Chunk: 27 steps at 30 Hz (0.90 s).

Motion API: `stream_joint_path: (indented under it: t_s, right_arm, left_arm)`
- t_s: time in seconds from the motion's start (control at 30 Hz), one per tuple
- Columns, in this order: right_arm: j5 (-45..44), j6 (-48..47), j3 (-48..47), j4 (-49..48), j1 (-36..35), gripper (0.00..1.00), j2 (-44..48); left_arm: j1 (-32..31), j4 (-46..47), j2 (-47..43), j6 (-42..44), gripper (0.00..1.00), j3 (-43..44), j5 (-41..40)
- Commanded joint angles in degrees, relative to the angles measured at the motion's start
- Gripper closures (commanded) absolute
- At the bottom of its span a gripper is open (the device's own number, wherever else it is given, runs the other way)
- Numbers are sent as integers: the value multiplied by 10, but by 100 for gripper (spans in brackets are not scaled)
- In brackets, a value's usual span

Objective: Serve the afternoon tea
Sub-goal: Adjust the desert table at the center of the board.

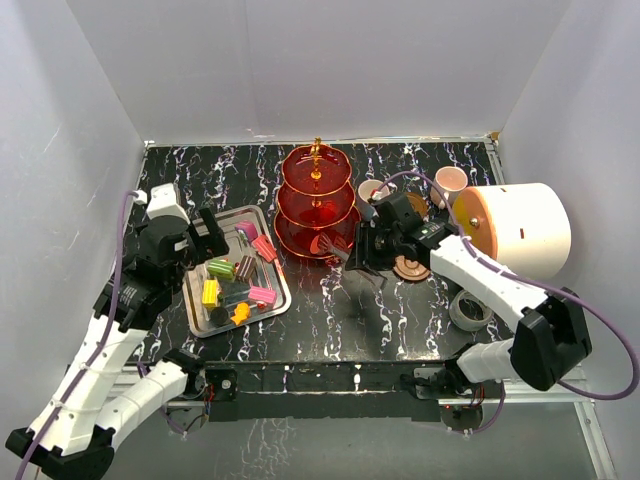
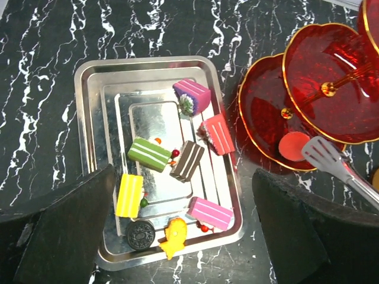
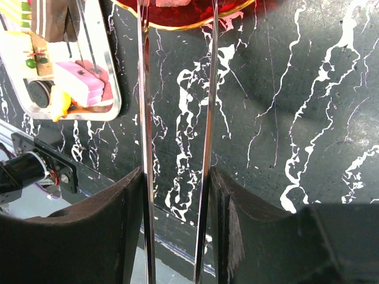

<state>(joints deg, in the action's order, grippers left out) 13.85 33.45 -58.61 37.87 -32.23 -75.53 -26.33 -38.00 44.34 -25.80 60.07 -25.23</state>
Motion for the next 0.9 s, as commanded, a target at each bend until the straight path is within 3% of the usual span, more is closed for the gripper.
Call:
stream_joint_path:
  t_s: [0.0,0.53,0.87]
  right_arm:
    - [-6,-10,-9,-37,-1,58,-17]
    - [25,-54,-70,-21,-1,58,-81]
    - [2,-82,-111,28,-9,70,-85]
  left_arm:
    - [1,-11,-18,-9,1,-21,-37]
    - [2,-4,-38,-12,1,-100,-59]
    - [1,11,-42,-12,1,-136,-61]
